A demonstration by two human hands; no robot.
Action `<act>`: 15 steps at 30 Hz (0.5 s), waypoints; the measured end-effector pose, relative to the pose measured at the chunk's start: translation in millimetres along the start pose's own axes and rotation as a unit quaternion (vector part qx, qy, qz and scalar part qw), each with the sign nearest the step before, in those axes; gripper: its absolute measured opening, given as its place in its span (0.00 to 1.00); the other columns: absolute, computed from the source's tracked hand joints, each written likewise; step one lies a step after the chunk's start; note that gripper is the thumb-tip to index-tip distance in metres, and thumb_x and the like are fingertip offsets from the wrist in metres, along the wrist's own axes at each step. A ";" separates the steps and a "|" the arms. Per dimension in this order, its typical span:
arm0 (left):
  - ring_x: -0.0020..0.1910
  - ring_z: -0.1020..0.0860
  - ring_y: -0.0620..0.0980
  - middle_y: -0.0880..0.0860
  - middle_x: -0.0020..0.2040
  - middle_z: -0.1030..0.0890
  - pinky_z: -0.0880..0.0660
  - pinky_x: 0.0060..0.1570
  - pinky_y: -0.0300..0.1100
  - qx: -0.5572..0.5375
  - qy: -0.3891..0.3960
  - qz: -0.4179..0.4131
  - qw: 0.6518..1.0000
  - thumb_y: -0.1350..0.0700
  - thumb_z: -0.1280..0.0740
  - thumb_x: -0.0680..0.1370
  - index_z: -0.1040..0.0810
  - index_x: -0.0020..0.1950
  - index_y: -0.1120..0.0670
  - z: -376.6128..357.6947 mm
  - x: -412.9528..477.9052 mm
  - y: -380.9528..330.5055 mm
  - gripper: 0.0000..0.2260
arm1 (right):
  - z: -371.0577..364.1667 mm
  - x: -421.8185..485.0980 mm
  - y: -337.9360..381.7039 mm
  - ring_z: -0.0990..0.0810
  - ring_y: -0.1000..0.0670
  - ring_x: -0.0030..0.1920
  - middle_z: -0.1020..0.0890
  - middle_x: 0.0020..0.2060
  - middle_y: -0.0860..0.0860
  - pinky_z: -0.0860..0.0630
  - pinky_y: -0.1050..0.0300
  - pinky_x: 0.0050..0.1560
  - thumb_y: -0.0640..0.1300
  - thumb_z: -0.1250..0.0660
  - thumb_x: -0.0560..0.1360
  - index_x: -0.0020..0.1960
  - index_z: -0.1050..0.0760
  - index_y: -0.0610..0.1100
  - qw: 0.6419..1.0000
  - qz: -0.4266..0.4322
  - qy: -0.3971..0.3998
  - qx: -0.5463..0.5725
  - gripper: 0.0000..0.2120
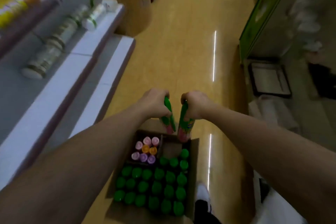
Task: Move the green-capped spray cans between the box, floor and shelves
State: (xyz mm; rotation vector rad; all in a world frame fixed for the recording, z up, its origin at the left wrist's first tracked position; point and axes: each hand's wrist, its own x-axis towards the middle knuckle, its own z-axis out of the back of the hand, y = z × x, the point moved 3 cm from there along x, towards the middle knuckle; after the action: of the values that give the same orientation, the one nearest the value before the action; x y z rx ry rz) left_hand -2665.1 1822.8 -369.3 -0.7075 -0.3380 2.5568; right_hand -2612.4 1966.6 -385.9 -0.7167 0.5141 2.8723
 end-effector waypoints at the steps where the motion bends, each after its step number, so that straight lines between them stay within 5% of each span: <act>1: 0.49 0.23 0.51 0.52 0.51 0.22 0.19 0.46 0.48 0.000 0.009 0.005 1.000 0.50 0.21 0.68 0.23 0.60 0.52 -20.4 14.7 9.9 0.24 | -22.8 13.4 -9.5 0.23 0.43 0.55 0.22 0.55 0.44 0.19 0.47 0.52 0.48 0.20 0.66 0.63 0.25 0.44 1.000 -0.002 0.005 0.009 0.28; 10: 0.57 0.25 0.58 0.56 0.57 0.24 0.26 0.54 0.49 -0.006 0.061 0.020 0.998 0.54 0.25 0.69 0.24 0.64 0.54 -236.9 110.8 107.1 0.24 | -244.8 108.8 -79.3 0.22 0.39 0.55 0.26 0.57 0.43 0.21 0.48 0.51 0.45 0.25 0.70 0.67 0.27 0.46 0.995 -0.026 0.017 0.097 0.26; 15: 0.56 0.24 0.58 0.55 0.58 0.23 0.31 0.49 0.45 -0.001 0.094 0.020 0.995 0.52 0.24 0.69 0.23 0.63 0.53 -324.1 135.7 149.5 0.24 | -320.6 149.4 -92.2 0.22 0.41 0.54 0.24 0.56 0.44 0.20 0.45 0.54 0.44 0.26 0.71 0.63 0.24 0.45 0.992 -0.023 0.050 0.112 0.21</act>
State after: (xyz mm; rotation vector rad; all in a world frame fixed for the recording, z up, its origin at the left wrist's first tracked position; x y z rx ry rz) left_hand -2649.6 1796.4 -750.0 -0.9562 -0.2668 2.5014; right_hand -2585.9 1945.2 -749.8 -0.8252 0.8058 2.6885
